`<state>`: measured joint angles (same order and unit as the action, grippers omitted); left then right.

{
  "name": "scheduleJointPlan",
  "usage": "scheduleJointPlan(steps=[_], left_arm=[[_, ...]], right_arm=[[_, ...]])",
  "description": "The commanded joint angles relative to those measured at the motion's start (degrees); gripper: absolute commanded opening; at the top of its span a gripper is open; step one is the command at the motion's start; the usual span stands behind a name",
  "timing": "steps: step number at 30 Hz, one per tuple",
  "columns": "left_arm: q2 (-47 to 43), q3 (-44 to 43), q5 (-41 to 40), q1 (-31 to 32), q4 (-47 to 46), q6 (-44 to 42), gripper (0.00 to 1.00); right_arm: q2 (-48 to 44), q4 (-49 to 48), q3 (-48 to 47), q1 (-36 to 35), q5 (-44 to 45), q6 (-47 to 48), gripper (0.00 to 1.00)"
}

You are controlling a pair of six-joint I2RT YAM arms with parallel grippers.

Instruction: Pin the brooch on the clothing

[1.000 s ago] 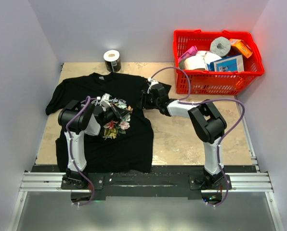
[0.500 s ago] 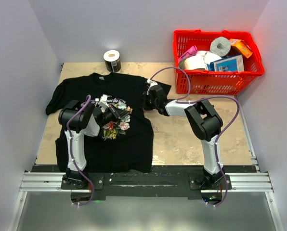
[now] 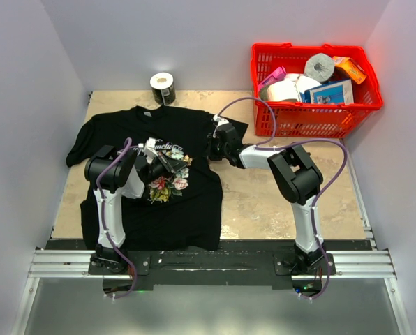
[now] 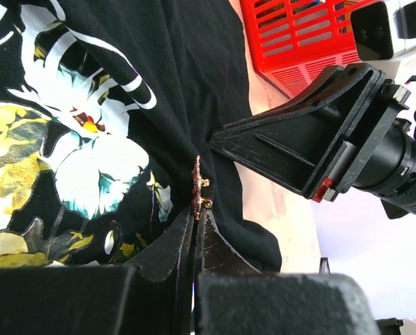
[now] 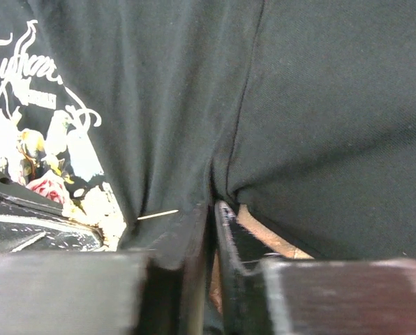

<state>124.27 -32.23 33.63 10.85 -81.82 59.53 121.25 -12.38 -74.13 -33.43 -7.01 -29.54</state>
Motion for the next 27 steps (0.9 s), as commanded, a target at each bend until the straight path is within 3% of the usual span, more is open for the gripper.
scheduleJointPlan(steps=[1, 5, 6, 21, 27], left_arm=[[0.5, 1.6, 2.5, 0.3, -25.6, 0.5, 0.0], [-0.1, 2.0, 2.6, 0.3, -25.9, 1.0, 0.0], [-0.3, 2.3, 2.6, 0.3, -26.1, 1.0, 0.0], [-3.8, 3.0, 3.5, 0.3, -26.9, 2.8, 0.0], [-3.9, 3.7, 2.6, 0.4, -26.9, 5.0, 0.0]], right_arm=[[-3.2, 1.4, 0.7, -0.1, 0.0, -0.2, 0.27], [-7.1, 1.2, 2.2, -0.1, 0.4, 0.3, 0.5], [-7.6, 1.3, 2.4, -0.1, 0.5, 0.4, 0.51], [-6.9, 1.1, 4.1, -0.1, -2.7, -0.2, 0.49], [-7.5, 0.9, 4.8, -0.1, -4.9, -0.8, 0.55]])
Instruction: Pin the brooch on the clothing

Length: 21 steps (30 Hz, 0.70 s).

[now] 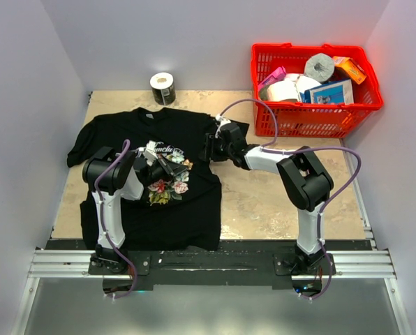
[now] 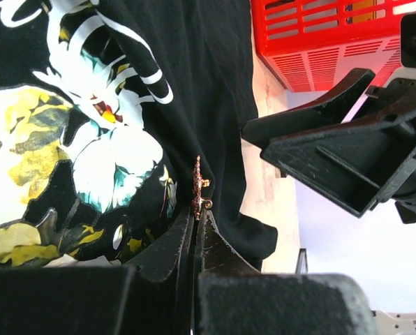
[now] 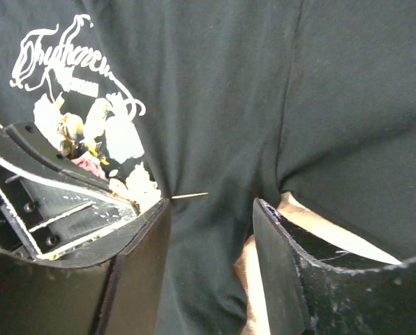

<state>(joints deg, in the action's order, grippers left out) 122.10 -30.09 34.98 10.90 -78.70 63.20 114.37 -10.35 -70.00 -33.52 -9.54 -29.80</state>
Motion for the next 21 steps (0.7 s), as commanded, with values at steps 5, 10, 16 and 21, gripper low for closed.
scheduleJointPlan(steps=[5, 10, 16, 21], left_arm=[[-3.1, 2.1, 0.2, 0.4, -29.9, 4.4, 0.0], [-6.5, 1.0, 0.8, 0.6, -23.4, 4.5, 0.0], [-11.5, -3.0, 4.6, 0.8, -11.3, 2.5, 0.0], [-9.4, -4.7, 6.6, 1.1, -9.7, 4.7, 0.0]], right_arm=[[-2.5, -2.5, 2.6, 0.0, -4.2, -1.7, 0.57], [-4.4, -6.7, 5.4, 0.2, -8.4, -4.5, 0.57], [-8.2, -8.0, 7.2, 0.6, -9.9, -5.2, 0.59], [-10.9, -9.7, 8.8, 1.1, -9.9, -6.9, 0.59]])
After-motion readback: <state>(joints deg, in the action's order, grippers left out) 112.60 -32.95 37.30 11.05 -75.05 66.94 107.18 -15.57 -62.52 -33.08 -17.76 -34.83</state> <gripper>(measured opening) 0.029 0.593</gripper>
